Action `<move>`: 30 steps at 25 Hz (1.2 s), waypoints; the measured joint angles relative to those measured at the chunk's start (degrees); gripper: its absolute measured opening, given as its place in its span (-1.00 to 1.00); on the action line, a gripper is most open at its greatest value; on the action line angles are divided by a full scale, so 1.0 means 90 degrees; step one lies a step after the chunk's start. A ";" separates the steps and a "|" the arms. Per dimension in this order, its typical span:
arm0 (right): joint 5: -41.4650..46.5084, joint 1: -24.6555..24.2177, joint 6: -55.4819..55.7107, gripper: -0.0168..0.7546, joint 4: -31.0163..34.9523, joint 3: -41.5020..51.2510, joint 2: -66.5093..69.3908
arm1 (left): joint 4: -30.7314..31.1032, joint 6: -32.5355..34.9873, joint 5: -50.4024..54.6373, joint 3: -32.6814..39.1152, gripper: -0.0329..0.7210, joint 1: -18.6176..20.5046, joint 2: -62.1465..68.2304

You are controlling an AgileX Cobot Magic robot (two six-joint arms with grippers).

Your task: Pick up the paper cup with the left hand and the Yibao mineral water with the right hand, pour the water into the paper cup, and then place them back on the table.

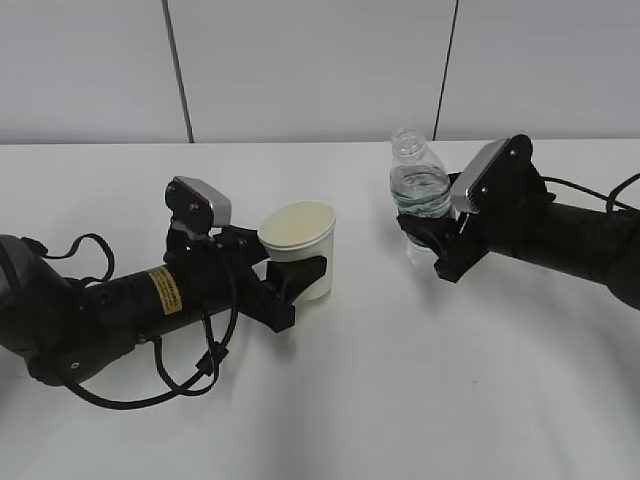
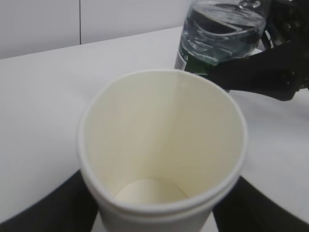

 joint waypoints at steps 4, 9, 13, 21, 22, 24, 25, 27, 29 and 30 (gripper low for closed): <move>0.0335 0.0000 -0.0137 0.31 -0.0200 -0.0094 -0.0154 | 0.0079 -0.0015 0.0008 0.0000 0.22 0.0000 -0.0134; 0.0804 0.0142 -0.0167 0.31 -0.0432 -0.0365 -0.0270 | 0.0296 -0.0015 0.0002 0.0000 0.22 0.0000 -0.0291; 0.1185 0.0371 -0.0341 0.31 -0.0603 -0.0570 -0.0338 | 0.0421 -0.0045 0.0008 0.0000 0.22 0.0000 -0.0324; 0.1600 0.0579 -0.0669 0.31 -0.0666 -0.0762 -0.0525 | 0.0510 -0.0061 0.0008 0.0000 0.22 0.0000 -0.0324; 0.1653 0.0579 -0.0756 0.31 -0.0669 -0.0773 -0.0540 | 0.0510 -0.0061 0.0008 0.0000 0.22 0.0000 -0.0324; 0.1728 0.0579 -0.0921 0.31 -0.0681 -0.0773 -0.0555 | 0.0510 -0.0061 0.0008 0.0000 0.21 0.0000 -0.0324; 0.1751 0.0579 -0.0967 0.31 -0.0695 -0.0773 -0.0568 | 0.0510 -0.0065 0.0008 -0.0007 0.21 0.0000 -0.0324; 0.1751 0.0579 -0.1116 0.31 -0.0697 -0.0773 -0.0578 | 0.0510 -0.0065 0.0008 -0.0020 0.21 0.0000 -0.0324; 0.1751 0.0579 -0.1256 0.31 -0.0708 -0.0813 -0.0582 | 0.0539 -0.0065 0.0008 -0.0064 0.21 -0.0005 -0.0324; 0.1764 0.0579 -0.1307 0.31 -0.0722 -0.0852 -0.0582 | 0.0547 -0.0065 0.0008 -0.0081 0.21 -0.0005 -0.0324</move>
